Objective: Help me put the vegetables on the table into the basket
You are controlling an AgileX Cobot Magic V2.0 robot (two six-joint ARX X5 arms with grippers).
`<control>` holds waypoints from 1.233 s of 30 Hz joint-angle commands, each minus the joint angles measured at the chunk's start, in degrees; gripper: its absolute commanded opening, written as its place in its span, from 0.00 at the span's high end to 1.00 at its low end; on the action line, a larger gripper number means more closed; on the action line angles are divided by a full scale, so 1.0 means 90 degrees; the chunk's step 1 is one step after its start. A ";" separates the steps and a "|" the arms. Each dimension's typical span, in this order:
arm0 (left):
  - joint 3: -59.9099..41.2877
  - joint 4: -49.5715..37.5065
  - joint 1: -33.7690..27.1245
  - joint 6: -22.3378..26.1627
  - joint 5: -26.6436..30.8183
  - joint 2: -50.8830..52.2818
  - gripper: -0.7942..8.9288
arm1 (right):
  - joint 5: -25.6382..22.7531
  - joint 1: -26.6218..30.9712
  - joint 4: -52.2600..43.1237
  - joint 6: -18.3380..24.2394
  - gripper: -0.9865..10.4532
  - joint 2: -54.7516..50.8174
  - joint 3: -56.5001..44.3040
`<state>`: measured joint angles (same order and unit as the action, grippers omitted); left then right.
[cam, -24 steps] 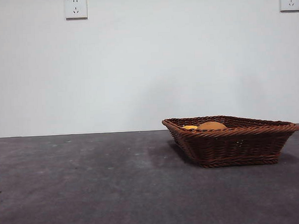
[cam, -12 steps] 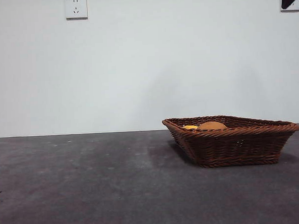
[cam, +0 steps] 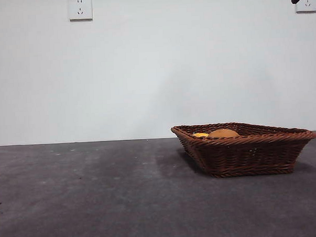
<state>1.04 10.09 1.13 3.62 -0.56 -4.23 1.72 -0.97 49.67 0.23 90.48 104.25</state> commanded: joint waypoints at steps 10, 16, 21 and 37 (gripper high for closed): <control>-0.0068 -0.0066 -0.0019 0.0075 0.0017 -0.0182 0.92 | -0.1302 -0.0024 -0.2176 0.0712 0.91 -0.2861 -0.2669; -0.0068 -0.0066 -0.0019 0.0075 0.0017 -0.0287 0.92 | -0.1841 -0.0002 -0.4813 0.0894 0.91 -0.5588 -0.6326; -0.0068 -0.0063 -0.0019 0.0075 0.0017 -0.0391 0.92 | -0.1523 -0.0002 -0.5212 0.0991 0.91 -0.7592 -0.8648; -0.0066 -0.0073 -0.0019 0.0075 0.0015 -0.0668 0.92 | -0.0466 -0.0034 -0.4347 0.0590 0.91 -1.0003 -1.1485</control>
<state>1.04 9.80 1.13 3.86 -0.56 -10.11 -2.20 -1.13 10.59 6.70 0.62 1.17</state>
